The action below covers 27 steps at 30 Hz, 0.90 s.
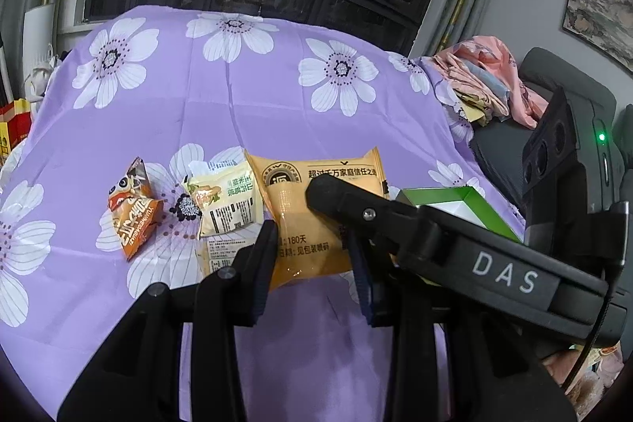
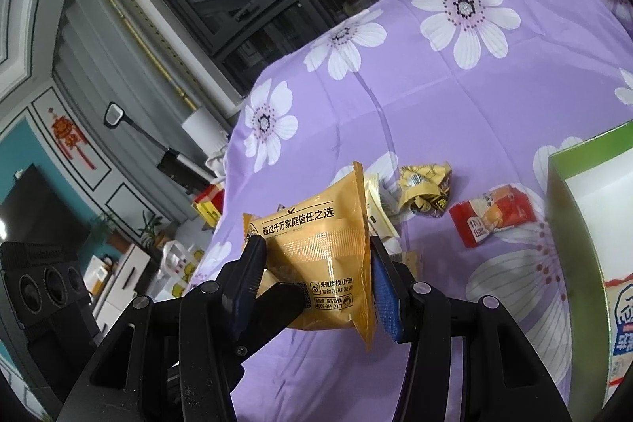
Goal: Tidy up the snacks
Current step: 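Lift and carry the yellow cake packet with the right gripper to the box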
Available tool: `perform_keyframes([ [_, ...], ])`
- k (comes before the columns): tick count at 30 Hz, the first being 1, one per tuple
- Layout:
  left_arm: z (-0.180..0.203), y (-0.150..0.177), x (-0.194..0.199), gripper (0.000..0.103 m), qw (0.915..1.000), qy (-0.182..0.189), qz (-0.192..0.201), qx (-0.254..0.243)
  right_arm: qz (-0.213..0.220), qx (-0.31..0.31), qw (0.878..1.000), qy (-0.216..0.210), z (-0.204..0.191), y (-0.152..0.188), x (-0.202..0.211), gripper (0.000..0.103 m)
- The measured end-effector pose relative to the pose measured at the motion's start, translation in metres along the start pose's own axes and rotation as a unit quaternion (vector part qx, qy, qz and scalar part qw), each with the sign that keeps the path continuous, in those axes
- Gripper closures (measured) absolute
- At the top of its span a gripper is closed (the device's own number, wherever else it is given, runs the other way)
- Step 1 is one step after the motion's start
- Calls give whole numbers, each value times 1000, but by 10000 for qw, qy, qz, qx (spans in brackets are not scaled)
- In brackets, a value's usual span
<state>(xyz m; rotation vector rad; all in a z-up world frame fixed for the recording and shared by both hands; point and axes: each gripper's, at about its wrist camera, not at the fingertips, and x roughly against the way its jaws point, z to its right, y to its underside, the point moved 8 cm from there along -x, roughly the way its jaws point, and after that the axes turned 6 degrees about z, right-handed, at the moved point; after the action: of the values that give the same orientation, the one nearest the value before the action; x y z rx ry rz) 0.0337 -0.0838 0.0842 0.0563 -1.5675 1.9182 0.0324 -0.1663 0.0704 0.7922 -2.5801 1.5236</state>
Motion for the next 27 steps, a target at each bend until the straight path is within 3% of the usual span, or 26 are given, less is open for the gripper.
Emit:
perform_keyframes([
  [27,16,-2,8,69,9995,146,163,-245,330,185,9991,166,-2,-6,22,49],
])
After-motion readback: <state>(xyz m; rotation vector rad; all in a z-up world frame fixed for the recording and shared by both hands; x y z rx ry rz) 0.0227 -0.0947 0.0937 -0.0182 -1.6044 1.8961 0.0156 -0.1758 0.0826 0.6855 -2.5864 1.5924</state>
